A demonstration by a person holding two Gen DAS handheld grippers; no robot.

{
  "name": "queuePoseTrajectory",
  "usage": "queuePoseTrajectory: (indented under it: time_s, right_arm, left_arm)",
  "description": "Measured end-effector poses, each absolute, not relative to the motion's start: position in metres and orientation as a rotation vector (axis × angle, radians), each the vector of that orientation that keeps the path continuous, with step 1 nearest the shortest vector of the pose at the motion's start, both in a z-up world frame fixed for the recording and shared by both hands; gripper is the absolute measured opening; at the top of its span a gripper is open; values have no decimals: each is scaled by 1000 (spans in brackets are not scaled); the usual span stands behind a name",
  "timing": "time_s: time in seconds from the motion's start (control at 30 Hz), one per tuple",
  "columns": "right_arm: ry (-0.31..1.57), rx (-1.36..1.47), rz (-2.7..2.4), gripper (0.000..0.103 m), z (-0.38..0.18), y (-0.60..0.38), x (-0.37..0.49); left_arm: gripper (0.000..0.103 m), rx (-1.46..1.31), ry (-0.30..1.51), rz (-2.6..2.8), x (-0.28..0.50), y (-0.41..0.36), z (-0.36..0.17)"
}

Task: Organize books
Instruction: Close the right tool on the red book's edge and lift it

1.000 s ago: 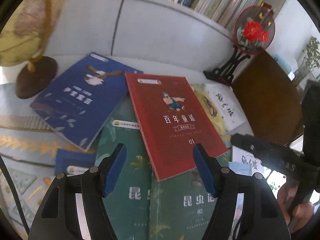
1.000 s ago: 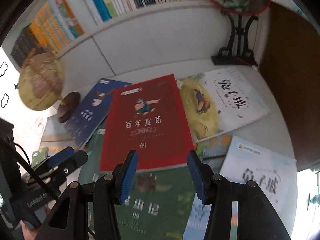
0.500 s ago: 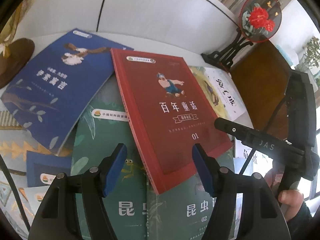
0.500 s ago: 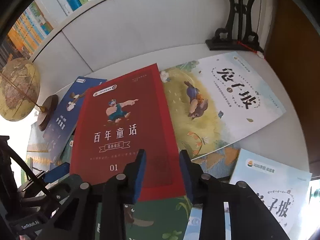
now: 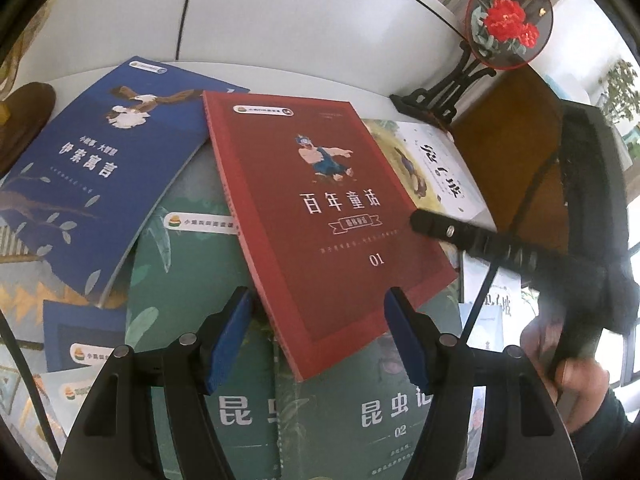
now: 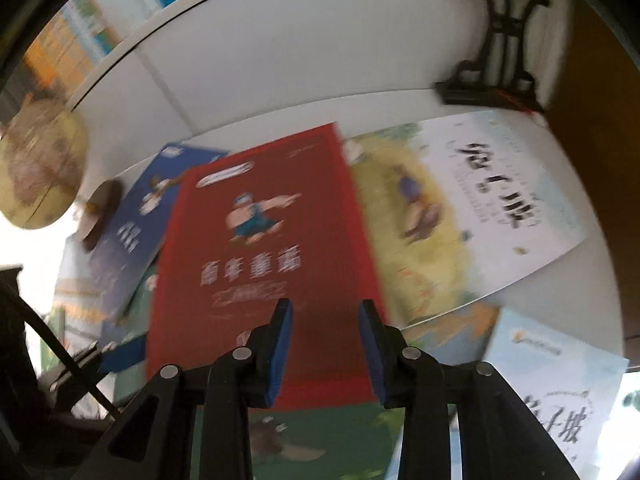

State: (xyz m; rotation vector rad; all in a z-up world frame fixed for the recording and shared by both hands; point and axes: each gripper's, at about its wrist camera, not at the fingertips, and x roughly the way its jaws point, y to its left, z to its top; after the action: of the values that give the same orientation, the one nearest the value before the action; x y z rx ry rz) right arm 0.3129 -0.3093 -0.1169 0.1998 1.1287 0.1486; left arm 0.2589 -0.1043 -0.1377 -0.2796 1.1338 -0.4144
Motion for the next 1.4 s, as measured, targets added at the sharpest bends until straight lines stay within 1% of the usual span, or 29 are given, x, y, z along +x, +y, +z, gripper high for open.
queuePoseTrajectory:
  time_s: [0.13,0.17,0.27,0.37,0.53,0.77,0.9,1.1,1.27,1.4]
  right_arm:
    - [1201,302,144,33,-133,-327,331]
    - [1187,308,151,33,-132,-328,332]
    - [1193,285,164,34,-131,-324,334]
    - [1212,252,221,38,-131,-314,333]
    - [1210,211,252,38,-129,-304,319]
    - [1191,278,301,38,-120,-306,277]
    - [1194,253,321,38,-120,-296,236]
    - [1215,312,339,38,-126,-303,171]
    - [1206,348,342,38,-128,-306,155]
    - [1188,316,321,38,-128,-301,150]
  left_arm:
    - [67,-287,1130,-404,261,-102,-139]
    - [67,-286,1129,-404,261,-102,-138]
    - [67,-285,1124,-405,263,-102,-138]
    - [67,-281,1124,-400,264,-102,-138]
    - [67,-281,1131,-401,263,-95,-137]
    - [68,-275,1139,-417,224,-82,-128]
    - [68,-272,1149,-412,187,-81,-124]
    - [68,-340,1182,-419,126,-79,-131]
    - [67,-402,1179,-393,117,-76,-138]
    - [67,-489,1171,-408,117,-67,-137]
